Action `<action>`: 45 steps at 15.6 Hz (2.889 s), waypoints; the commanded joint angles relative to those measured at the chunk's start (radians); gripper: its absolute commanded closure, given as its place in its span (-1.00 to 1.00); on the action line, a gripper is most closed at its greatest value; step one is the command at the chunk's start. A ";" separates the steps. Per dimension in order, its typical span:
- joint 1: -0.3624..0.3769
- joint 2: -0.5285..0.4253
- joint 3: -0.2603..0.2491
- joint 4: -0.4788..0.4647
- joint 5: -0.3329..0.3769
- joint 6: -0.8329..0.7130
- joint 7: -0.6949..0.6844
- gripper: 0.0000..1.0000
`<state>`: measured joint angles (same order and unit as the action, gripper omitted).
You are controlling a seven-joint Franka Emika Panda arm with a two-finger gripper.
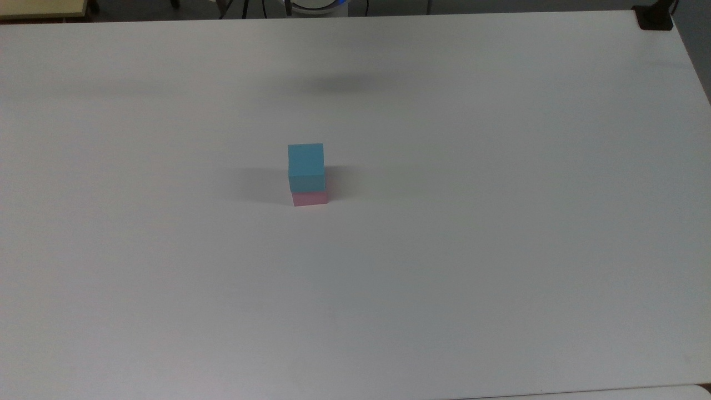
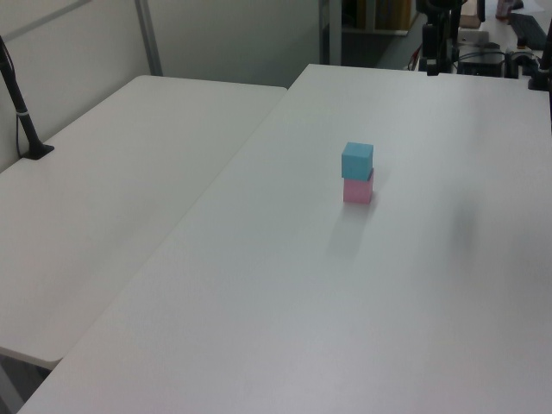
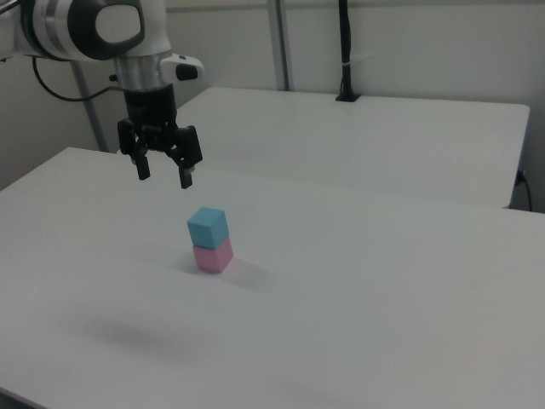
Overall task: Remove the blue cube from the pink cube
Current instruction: 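Move the open gripper down over the light-blue cube on the pink cube, then lower the gripper around the light-blue cube and close on it, then lift the light-blue cube up off the pink cube, then carry the light-blue cube sideways away from the pink cube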
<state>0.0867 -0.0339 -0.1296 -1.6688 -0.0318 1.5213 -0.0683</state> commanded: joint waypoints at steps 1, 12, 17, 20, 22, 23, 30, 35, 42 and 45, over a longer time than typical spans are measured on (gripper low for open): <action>0.010 0.011 -0.002 -0.002 0.004 0.022 -0.015 -1.00; 0.048 0.302 0.030 0.035 0.036 0.354 -0.002 -1.00; 0.074 0.387 0.033 0.046 0.026 0.427 -0.010 -1.00; 0.076 0.404 0.033 0.046 0.024 0.430 -0.007 -0.85; 0.082 0.405 0.033 0.046 0.026 0.479 -0.002 0.22; 0.084 0.404 0.033 0.046 0.026 0.481 -0.010 0.56; 0.068 0.319 0.022 0.046 0.026 0.416 -0.048 0.64; 0.070 0.278 0.019 0.044 0.046 0.352 -0.061 0.63; 0.267 0.416 0.030 0.155 0.085 0.378 0.122 0.63; 0.343 0.483 0.030 0.202 0.085 0.404 0.211 0.63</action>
<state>0.3628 0.3664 -0.0870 -1.5427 0.0475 1.9022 0.0624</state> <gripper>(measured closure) 0.432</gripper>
